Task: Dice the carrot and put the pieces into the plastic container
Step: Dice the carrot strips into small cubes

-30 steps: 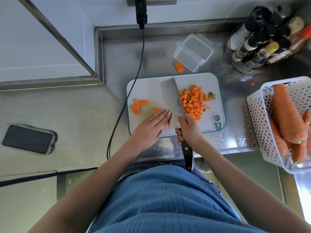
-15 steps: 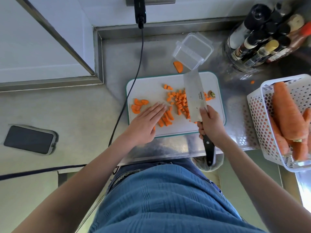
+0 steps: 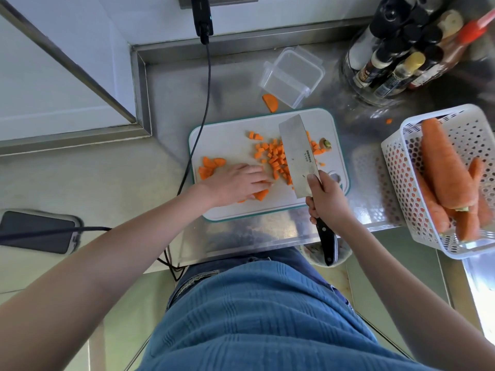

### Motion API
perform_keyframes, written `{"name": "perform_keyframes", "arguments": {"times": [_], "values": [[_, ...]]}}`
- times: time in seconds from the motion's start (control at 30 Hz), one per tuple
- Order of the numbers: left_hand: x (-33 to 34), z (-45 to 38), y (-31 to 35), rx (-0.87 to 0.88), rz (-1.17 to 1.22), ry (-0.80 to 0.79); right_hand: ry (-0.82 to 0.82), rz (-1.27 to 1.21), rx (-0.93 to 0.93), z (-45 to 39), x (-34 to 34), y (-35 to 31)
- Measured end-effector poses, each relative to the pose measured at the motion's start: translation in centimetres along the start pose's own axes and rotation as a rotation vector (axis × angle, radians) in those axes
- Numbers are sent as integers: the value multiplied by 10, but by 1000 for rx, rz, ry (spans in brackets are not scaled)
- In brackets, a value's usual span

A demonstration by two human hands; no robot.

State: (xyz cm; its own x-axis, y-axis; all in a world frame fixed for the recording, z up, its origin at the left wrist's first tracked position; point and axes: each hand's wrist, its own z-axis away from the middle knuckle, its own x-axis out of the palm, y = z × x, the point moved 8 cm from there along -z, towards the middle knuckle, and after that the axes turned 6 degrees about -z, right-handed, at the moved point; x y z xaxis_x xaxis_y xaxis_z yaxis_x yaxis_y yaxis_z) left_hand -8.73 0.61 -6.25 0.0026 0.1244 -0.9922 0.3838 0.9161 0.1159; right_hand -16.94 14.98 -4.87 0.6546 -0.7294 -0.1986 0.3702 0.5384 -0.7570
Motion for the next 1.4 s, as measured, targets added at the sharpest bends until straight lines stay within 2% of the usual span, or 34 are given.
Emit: {"name": "perform_keyframes", "arguments": {"times": [0.1,0.27,0.4,0.57,0.63,0.73,0.8,0.9,1.07,1.27,1.4], "values": [[2,2,2,-68,65,56,15,9,2,0,-3,3],[3,21,-5,-474,231,49,11,11,14,1,-3,7],[6,38,-6,-676,286,59,-2,15,5,1,3,5],[-14,63,-15,-856,404,257,-14,19,-15,0,7,1],[-9,64,-23,-870,394,178,-18,17,-5,-1,8,2],[7,56,-31,-789,387,3,-29,21,1,-2,11,4],[10,54,-36,-790,420,-47,-34,27,-10,-2,12,5],[9,57,-39,-783,436,-32,-30,39,-24,0,15,5],[16,64,-50,-956,611,42,-8,250,-97,2,28,2],[7,55,-38,-959,619,121,-8,400,-165,11,60,1],[13,59,-35,-1013,668,63,11,415,-145,11,71,9]]}}
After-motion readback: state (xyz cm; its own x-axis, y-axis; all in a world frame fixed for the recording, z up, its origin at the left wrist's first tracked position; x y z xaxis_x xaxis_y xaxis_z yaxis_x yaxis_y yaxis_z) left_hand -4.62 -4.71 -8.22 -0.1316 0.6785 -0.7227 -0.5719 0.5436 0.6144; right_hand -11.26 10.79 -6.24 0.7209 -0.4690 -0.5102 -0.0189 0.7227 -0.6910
